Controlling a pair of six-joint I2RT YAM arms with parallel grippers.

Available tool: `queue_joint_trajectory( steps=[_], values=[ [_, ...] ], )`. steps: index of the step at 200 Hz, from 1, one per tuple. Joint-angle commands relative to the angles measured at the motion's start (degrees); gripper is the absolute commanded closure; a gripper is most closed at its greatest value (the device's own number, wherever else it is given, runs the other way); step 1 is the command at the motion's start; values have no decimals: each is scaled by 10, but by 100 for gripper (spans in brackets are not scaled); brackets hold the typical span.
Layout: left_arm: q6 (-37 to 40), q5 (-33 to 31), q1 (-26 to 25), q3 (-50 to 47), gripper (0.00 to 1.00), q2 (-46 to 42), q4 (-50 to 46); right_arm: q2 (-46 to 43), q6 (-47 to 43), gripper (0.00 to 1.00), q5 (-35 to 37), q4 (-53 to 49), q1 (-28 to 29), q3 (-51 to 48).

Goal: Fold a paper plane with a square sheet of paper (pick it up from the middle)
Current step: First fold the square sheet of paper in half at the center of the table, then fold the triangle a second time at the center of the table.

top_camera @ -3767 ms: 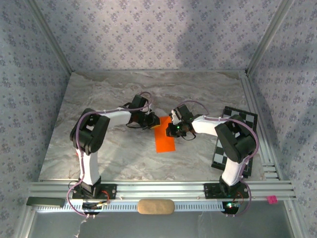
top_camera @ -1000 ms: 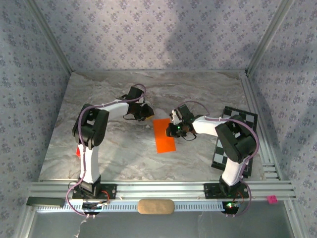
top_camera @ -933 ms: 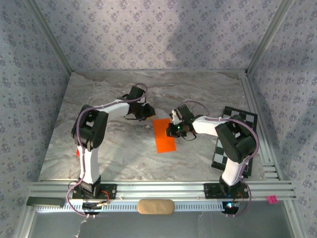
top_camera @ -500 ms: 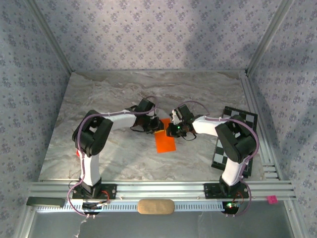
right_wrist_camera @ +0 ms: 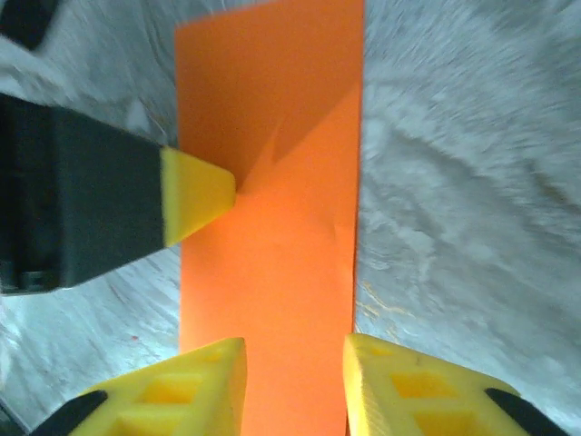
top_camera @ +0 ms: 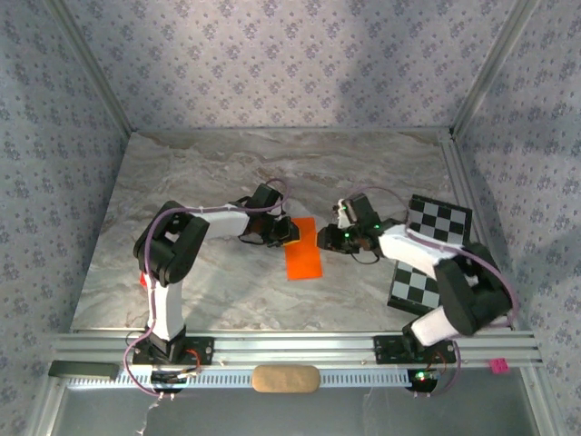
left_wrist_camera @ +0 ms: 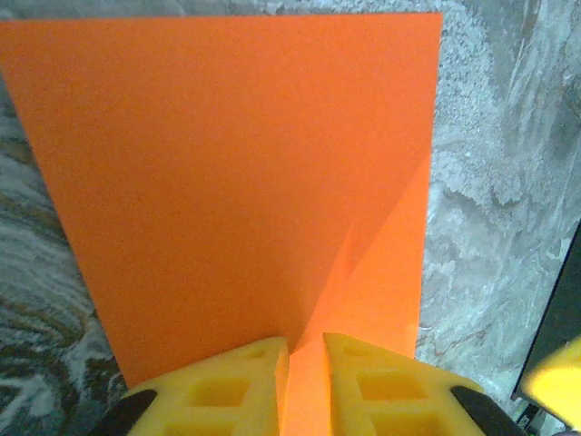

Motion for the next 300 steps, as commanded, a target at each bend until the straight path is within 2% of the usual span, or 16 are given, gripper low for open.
queue_joint_trajectory(
  steps=[1,12,28,54,81,108,147,204,261,300],
  values=[
    [5,-32,4,-20,79,1,-14,-44,46,59,2,-31,-7,-32],
    [5,-30,5,-18,79,-1,-16,-50,92,55,-13,-40,-6,-43],
    [6,-30,5,-19,79,-5,-17,-44,123,55,-50,-31,4,-58],
    [2,-29,6,-26,79,-12,-9,-47,141,55,-25,-40,40,-71],
    [2,-26,6,-27,79,-12,-4,-44,160,55,-24,-34,44,-85],
    [0,-26,7,-27,79,-7,-3,-37,160,57,-41,-35,37,-90],
    [-2,-23,6,-28,79,-2,0,-23,163,64,-75,-1,36,-99],
    [-9,-22,6,-36,79,7,7,0,169,65,-82,13,36,-106],
    [-8,-19,7,-33,79,12,7,9,192,70,-113,72,31,-119],
    [-4,-19,7,-31,79,7,1,13,197,69,-133,112,25,-116]
  ],
)
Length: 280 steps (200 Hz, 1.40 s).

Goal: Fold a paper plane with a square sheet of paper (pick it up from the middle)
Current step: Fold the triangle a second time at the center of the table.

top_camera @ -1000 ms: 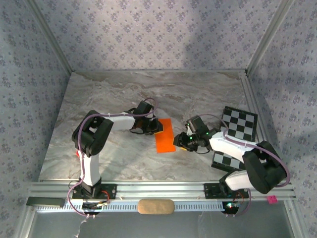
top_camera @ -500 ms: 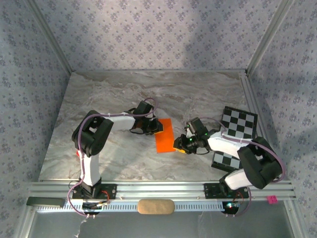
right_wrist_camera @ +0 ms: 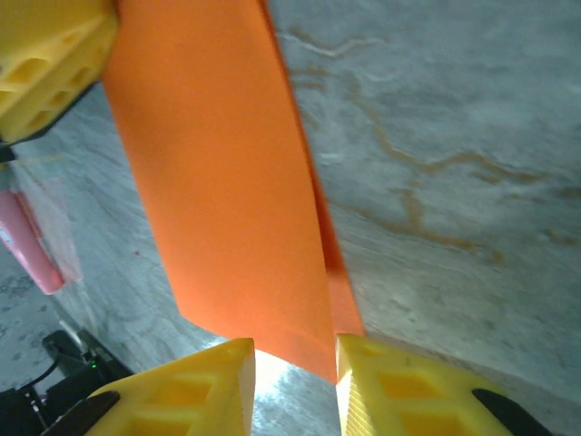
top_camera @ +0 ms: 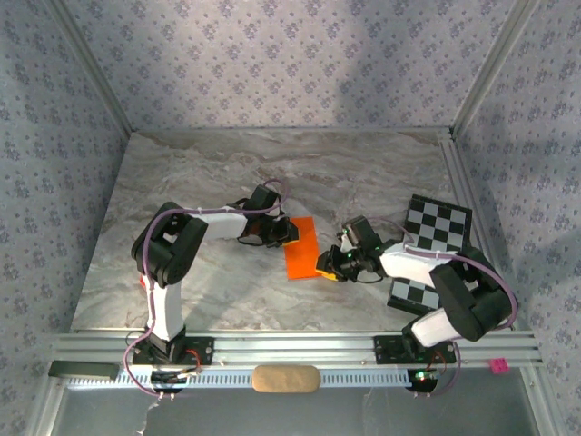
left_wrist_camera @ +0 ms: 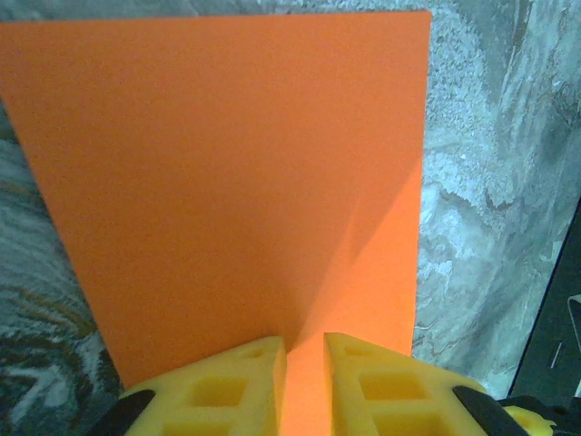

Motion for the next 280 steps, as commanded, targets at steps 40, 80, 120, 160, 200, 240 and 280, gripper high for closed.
queue_joint_trajectory(
  steps=[40,80,120,160,200,240,280],
  values=[
    [13,-19,4,-9,79,15,-28,22,-4,67,-32,38,-13,13],
    [30,-6,3,-1,79,18,-23,66,-20,66,-71,72,-24,36],
    [58,-2,4,20,79,21,-44,95,-41,66,-85,73,-32,61],
    [76,1,5,36,78,28,-56,116,-48,67,-98,83,-47,67],
    [87,8,4,47,78,36,-65,137,-47,72,-110,102,-55,69],
    [97,11,4,54,77,26,-73,145,-53,80,-115,106,-61,70],
    [101,11,1,45,66,-14,-56,144,-50,91,-115,114,-65,64]
  ],
)
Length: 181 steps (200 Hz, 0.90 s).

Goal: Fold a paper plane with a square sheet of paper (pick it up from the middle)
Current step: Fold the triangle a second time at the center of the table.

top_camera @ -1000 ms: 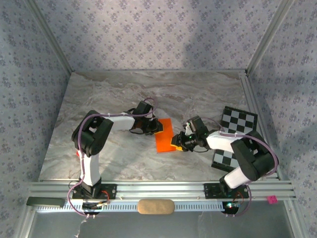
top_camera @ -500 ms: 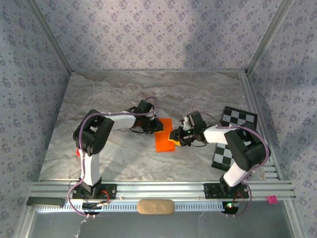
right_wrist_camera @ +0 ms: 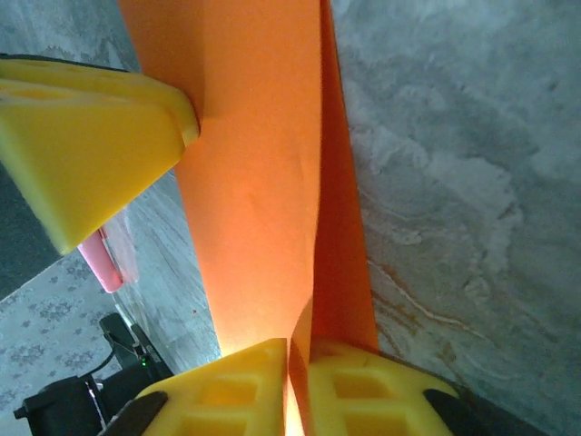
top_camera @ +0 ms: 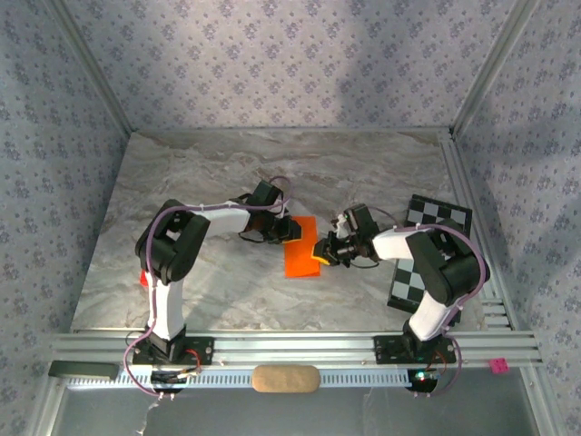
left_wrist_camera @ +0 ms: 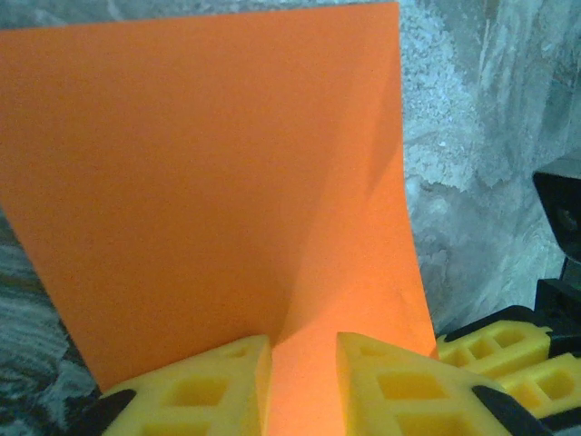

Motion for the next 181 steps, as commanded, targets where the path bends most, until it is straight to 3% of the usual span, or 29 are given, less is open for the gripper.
queue_joint_trajectory(
  steps=[1,33,93,154,181],
  values=[
    [16,-6,1,-1,65,-34,-6,3,-3,91,-11,10,-3,5],
    [49,-61,-17,-40,52,-105,17,-8,24,96,9,32,-4,-5],
    [80,-154,-51,-144,50,-212,68,-48,124,98,74,98,15,-45],
    [87,-179,-54,-178,50,-247,77,-31,84,80,44,86,20,-17],
    [93,-173,-54,-175,51,-248,80,-21,72,79,32,86,15,-5]
  ],
)
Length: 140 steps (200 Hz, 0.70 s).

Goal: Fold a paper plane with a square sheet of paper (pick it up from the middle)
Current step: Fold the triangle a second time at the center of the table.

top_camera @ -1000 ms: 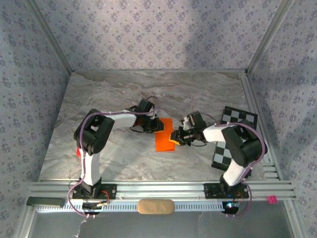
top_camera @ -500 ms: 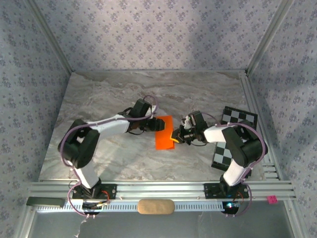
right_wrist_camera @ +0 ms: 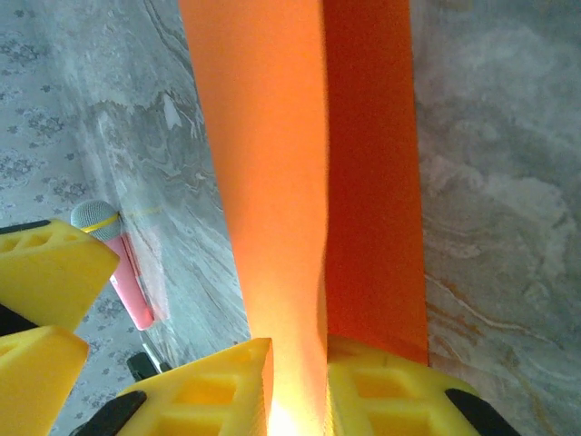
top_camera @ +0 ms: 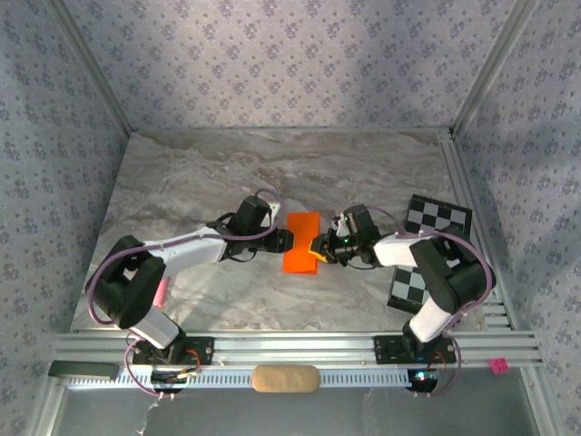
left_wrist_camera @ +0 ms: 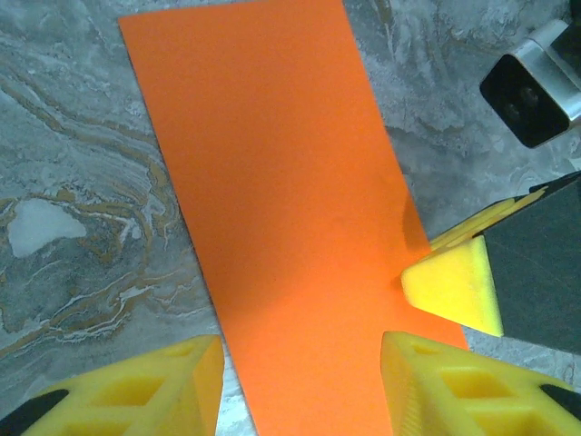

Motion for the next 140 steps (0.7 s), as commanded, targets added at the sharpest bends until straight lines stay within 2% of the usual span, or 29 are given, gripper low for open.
queue_joint_trajectory(
  steps=[1,34,70,86,111,140],
  values=[
    [18,-4,-2,6,51,-15,15,13,-17,79,-17,5,-5,23],
    [55,3,-14,4,54,-28,21,21,-27,87,-23,-4,-12,32],
    [163,-53,-73,-24,55,-58,53,25,-24,93,-30,-4,-18,32],
    [216,-93,-112,-38,55,-63,66,23,-24,94,-30,-7,-19,32],
    [238,-135,-153,-16,55,-47,7,22,-25,94,-31,-12,-21,34],
    [276,-248,-223,-21,51,-26,11,19,-26,94,-30,-18,-20,35]
  ],
)
